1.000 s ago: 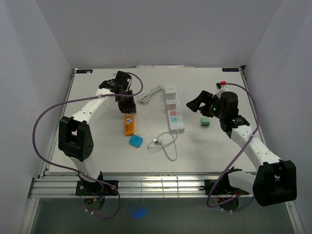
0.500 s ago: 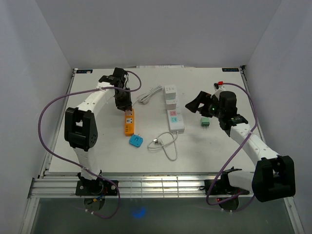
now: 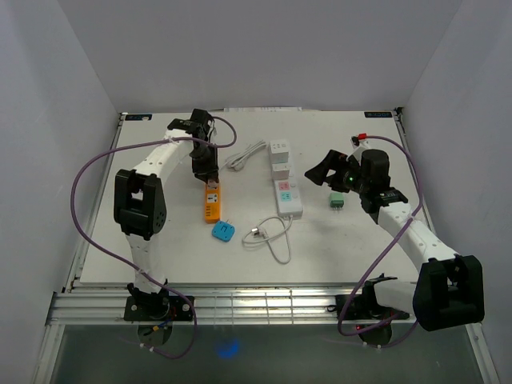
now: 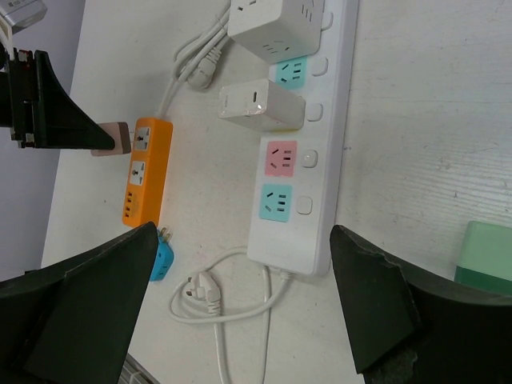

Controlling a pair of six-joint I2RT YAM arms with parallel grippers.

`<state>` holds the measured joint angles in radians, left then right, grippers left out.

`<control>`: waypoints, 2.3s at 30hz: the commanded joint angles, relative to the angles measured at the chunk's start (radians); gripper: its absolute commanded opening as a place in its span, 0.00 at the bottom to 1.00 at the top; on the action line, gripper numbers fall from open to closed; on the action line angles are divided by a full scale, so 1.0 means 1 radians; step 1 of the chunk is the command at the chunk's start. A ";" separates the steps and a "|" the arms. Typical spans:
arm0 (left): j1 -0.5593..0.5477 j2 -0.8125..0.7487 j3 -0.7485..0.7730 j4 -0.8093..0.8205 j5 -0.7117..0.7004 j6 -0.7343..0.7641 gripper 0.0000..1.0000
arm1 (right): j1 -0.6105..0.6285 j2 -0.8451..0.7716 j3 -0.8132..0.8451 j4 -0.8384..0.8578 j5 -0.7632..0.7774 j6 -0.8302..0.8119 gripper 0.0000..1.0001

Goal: Insert the plug

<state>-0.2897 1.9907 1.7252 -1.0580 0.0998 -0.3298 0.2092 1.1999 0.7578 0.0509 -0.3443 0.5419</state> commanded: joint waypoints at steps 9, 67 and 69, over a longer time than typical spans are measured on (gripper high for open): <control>0.000 -0.027 0.028 -0.048 0.018 -0.008 0.00 | -0.008 0.006 0.029 0.026 -0.030 -0.011 0.93; 0.004 0.275 0.200 -0.154 -0.084 -0.055 0.07 | -0.021 0.036 0.003 0.067 -0.085 0.006 0.91; 0.004 0.277 0.205 -0.157 -0.072 -0.051 0.10 | -0.022 0.035 0.002 0.069 -0.084 0.003 0.91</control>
<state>-0.2844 2.2036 1.9400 -1.2064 0.0669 -0.3820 0.1955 1.2373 0.7563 0.0738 -0.4095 0.5461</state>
